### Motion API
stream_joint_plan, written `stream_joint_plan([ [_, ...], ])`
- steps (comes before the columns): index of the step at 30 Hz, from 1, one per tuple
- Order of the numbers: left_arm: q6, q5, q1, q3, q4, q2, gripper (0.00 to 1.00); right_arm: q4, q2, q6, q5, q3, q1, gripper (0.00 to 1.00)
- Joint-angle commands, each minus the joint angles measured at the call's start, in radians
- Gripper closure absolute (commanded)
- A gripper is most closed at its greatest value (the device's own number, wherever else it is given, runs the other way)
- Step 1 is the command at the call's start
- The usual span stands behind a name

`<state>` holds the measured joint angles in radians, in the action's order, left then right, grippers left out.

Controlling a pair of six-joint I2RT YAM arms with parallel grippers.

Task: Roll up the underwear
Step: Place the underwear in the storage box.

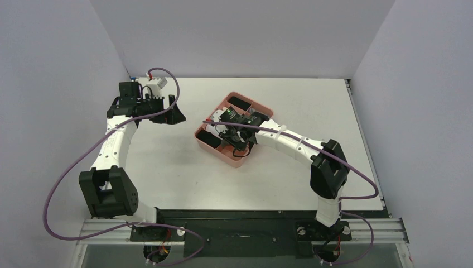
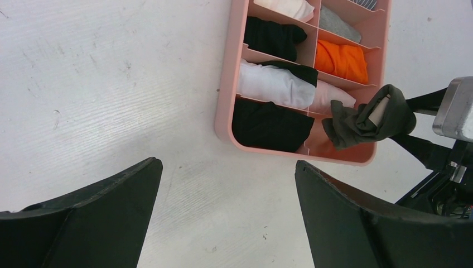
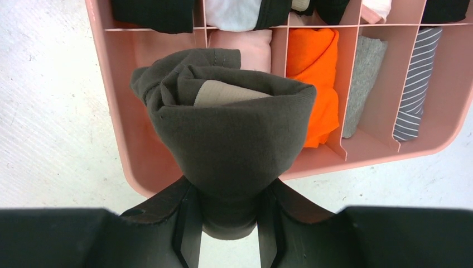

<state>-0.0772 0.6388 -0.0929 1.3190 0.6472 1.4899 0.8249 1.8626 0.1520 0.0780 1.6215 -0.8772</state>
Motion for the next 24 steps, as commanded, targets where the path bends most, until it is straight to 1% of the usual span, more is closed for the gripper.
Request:
stream_joint_plan([
  [1, 0.015, 0.04, -0.007, 0.02, -0.018, -0.01, 0.12, -0.001, 0.011, -0.02, 0.057, 0.031, -0.023, 1.0],
  [15, 0.013, 0.05, -0.006, 0.013, -0.013, -0.018, 0.12, 0.015, 0.097, -0.042, 0.041, 0.05, -0.066, 1.0],
  [19, 0.008, 0.052, -0.007, 0.004, -0.01, -0.021, 0.12, 0.023, 0.108, -0.044, 0.014, 0.062, -0.068, 1.0],
  [24, 0.006, 0.054, -0.008, -0.005, -0.012, -0.025, 0.12, 0.033, 0.132, -0.045, -0.063, 0.087, -0.046, 1.0],
])
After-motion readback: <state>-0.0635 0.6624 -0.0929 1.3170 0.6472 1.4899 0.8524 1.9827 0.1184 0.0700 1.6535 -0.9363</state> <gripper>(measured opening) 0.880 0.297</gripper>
